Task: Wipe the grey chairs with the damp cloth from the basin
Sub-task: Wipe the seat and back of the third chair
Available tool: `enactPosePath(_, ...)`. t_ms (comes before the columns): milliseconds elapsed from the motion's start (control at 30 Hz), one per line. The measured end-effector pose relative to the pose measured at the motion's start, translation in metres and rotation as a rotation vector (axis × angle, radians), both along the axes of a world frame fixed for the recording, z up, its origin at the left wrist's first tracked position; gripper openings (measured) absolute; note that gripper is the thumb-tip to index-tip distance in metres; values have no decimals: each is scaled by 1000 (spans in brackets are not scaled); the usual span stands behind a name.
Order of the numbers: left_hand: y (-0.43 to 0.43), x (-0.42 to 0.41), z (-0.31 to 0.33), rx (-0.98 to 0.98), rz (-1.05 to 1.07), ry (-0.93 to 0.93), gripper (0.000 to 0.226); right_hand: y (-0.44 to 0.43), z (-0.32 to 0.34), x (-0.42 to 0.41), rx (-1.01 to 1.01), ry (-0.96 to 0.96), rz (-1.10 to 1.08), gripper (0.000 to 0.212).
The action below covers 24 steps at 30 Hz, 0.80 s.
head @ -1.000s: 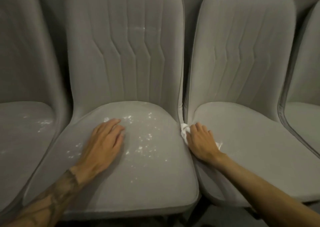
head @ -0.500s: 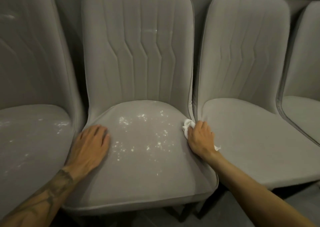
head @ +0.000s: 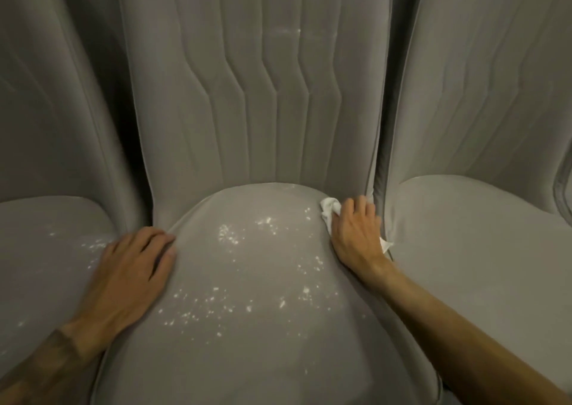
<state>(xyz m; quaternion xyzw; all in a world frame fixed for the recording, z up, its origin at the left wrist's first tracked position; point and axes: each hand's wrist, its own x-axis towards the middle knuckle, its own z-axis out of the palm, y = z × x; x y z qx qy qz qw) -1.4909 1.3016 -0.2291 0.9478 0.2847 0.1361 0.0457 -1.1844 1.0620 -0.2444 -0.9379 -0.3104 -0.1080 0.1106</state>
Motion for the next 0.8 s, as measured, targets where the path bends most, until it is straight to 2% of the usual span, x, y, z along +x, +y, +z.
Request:
enactPosePath(67, 1, -5, -6, 10, -28, -16, 54, 21, 2, -11, 11, 32, 15, 40)
enactPosePath(133, 3, -6, -9, 9, -49, -48, 55, 35, -1, -23, 133, 26, 112, 32)
enactPosePath(200, 5, -6, -11, 10, -65, -72, 55, 32, -3, -23, 100, 8, 159, 25)
enactPosePath(333, 12, -8, -15, 52, -118, -117, 51, 12, 3, 2, 21, 6, -2, 29)
enactPosePath(433, 17, -8, -19, 77, -122, -107, 48, 28, 7, -5, 13, 40, -63, 37)
enactPosePath(500, 19, -7, -25, 90, -116, -104, 46, 48, 6, -22, 90, 118, -2, 40)
enactPosePath(600, 21, -5, -32, 94, -115, -135, 41, 57, -2, -31, 16, 96, 158, 39)
enactPosePath(733, 24, -6, -40, 119, -110, -167, 36, 49, 6, -9, 2, 108, -39, 29)
enactPosePath(800, 24, -6, -43, 132, -118, -172, 33, 57, 9, -9, 46, 142, -129, 33)
